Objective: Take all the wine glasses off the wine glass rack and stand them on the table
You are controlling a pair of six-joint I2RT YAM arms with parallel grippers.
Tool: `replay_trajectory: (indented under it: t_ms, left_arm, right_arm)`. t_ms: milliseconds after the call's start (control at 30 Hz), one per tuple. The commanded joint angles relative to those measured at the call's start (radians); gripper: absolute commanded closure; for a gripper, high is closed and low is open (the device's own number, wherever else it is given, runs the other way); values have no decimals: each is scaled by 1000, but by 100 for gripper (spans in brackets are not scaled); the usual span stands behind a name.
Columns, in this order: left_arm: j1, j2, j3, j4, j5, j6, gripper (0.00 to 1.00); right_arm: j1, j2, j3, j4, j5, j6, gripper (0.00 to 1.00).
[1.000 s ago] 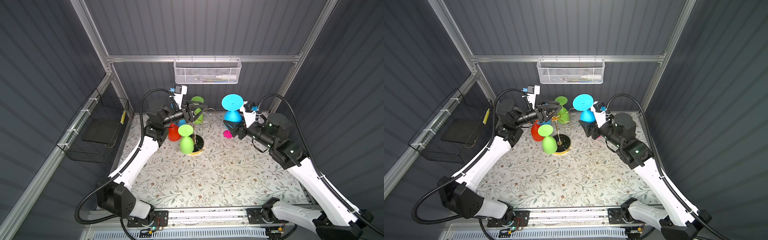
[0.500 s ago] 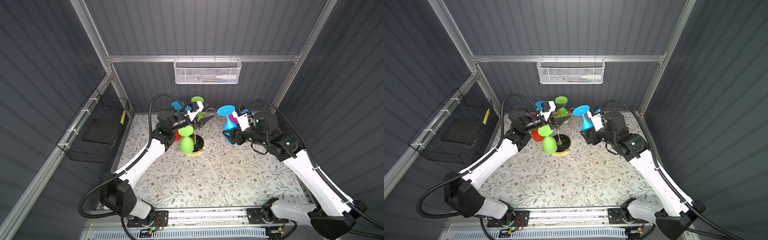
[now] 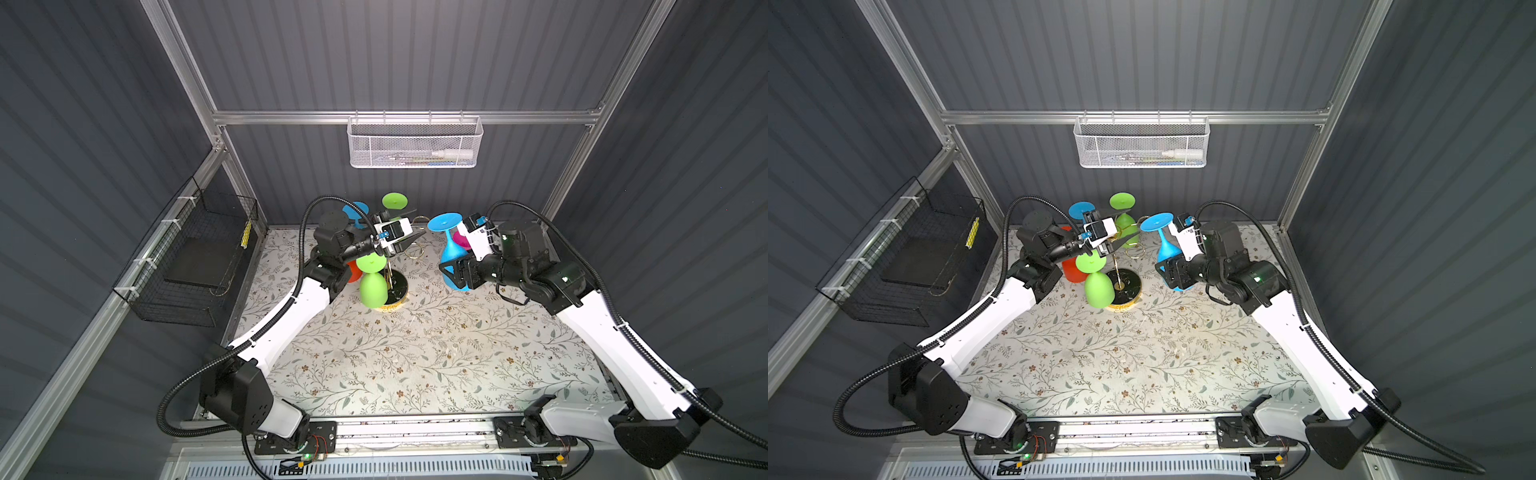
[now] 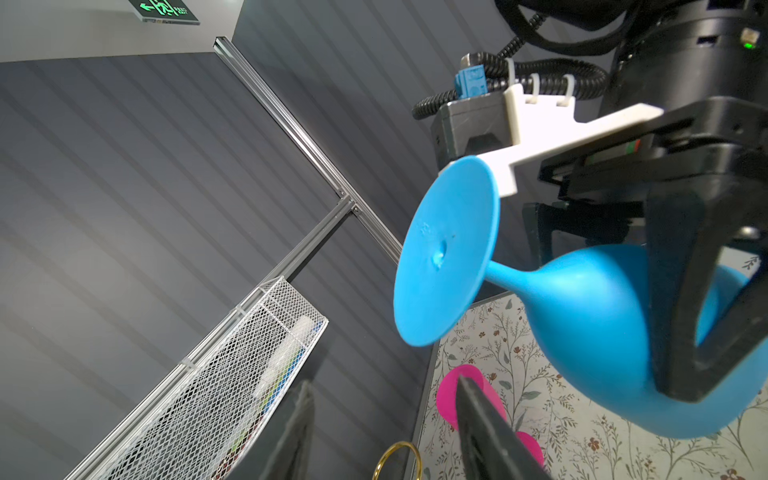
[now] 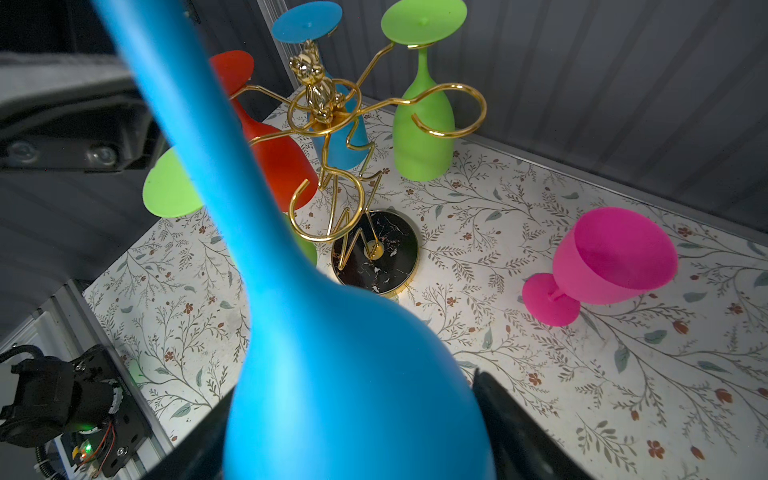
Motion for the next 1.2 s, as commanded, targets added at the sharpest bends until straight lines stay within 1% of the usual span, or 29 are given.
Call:
replay_trajectory:
  t_ms: [0, 300, 733, 1033, 1167]
  left_arm:
    - [-11, -9, -1, 30, -11, 36, 44]
    - [-24, -1, 1, 26, 28, 70, 48]
    - [-36, 5, 5, 5, 18, 87, 65]
    - [-40, 5, 7, -9, 10, 104, 71]
    - [-40, 5, 12, -30, 9, 118, 81]
  right_arm:
    - [11, 10, 27, 4, -25, 11, 58]
    - [30, 26, 26, 8, -31, 16, 58]
    - [45, 50, 33, 1, -41, 22, 59]
    - [55, 70, 45, -19, -45, 17, 58]
    - [59, 77, 46, -20, -51, 19, 58]
